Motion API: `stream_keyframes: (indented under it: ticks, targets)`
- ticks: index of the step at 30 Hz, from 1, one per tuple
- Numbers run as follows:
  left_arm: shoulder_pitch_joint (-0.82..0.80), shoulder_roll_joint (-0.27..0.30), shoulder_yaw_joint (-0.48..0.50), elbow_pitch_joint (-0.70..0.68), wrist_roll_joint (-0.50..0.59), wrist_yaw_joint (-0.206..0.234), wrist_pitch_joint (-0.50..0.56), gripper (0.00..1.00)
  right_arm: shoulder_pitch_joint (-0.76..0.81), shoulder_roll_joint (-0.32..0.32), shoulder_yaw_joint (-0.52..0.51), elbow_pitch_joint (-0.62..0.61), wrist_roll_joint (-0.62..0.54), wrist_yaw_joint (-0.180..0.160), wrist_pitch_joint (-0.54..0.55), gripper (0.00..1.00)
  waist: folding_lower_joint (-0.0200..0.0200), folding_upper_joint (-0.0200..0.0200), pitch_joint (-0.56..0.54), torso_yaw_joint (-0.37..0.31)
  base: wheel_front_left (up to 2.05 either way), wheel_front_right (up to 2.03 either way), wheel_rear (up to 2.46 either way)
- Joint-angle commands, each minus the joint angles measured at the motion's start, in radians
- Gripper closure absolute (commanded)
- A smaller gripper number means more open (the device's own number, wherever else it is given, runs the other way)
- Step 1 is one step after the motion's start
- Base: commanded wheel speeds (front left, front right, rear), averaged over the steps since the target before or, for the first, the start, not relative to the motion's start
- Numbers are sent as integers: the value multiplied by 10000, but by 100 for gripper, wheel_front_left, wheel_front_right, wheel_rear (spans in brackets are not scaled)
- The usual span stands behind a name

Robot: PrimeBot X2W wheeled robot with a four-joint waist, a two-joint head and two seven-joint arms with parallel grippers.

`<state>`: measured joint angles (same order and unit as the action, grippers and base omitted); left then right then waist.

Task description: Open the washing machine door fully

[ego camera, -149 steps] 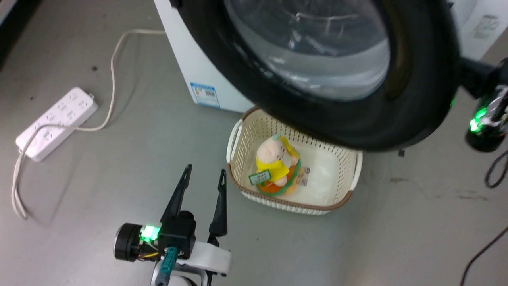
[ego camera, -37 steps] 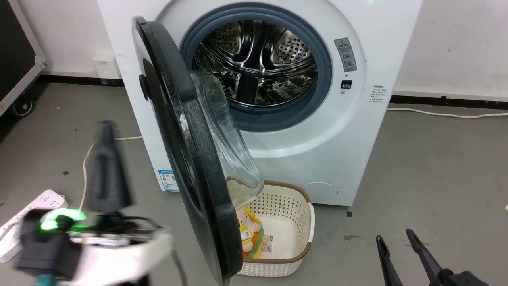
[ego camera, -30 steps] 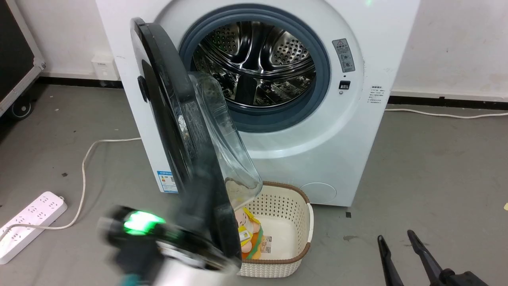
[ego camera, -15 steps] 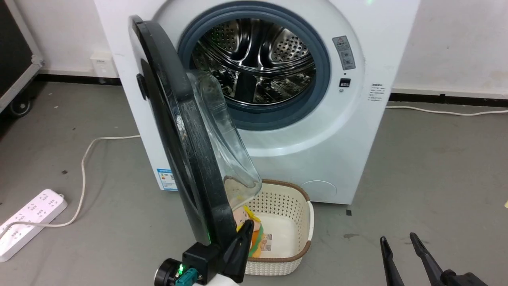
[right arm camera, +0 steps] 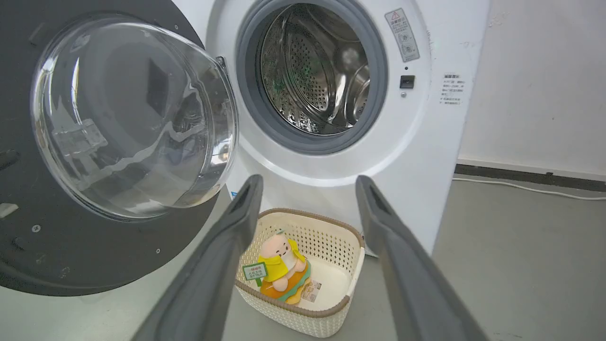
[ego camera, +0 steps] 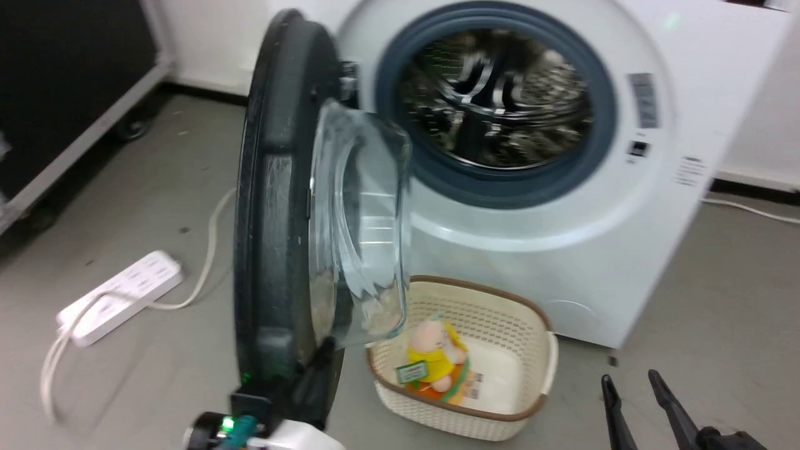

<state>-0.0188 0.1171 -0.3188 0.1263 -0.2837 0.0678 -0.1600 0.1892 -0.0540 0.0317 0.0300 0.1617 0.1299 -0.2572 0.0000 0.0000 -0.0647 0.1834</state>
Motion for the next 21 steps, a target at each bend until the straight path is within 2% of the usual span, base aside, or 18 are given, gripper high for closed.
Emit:
stream_keyframes:
  ticks: [1, 7, 11, 17, 21]
  targets:
    - [34, 253, 377, -118, -128, 185, -64, 100, 68, 37, 57, 53, 70, 8, -45, 0, 0, 0, 90, 709, 0, 0, 0]
    - [-201, 735, 1301, -239, -457, 493, -143, 100, -3, 37, 177, 105, -92, 8, -45, 0, 0, 0, 398, 1169, 0, 0, 0]
    - [-612, 1026, 1793, -93, -688, 538, -161, 100, -69, 37, 191, 75, -297, 8, -45, 0, 0, 0, 880, 1300, 0, 0, 0]
    - [-1795, 1373, 2588, 794, -1224, 503, -246, 100, -416, -60, 217, -26, -729, 8, -45, 0, 0, 0, 1931, 1296, 0, 0, 0]
    - [-2689, 1828, 3221, 1586, -1486, 495, -437, 100, -689, -349, 173, -175, -778, 8, -45, 0, 0, 0, 2691, 1192, 0, 0, 0]
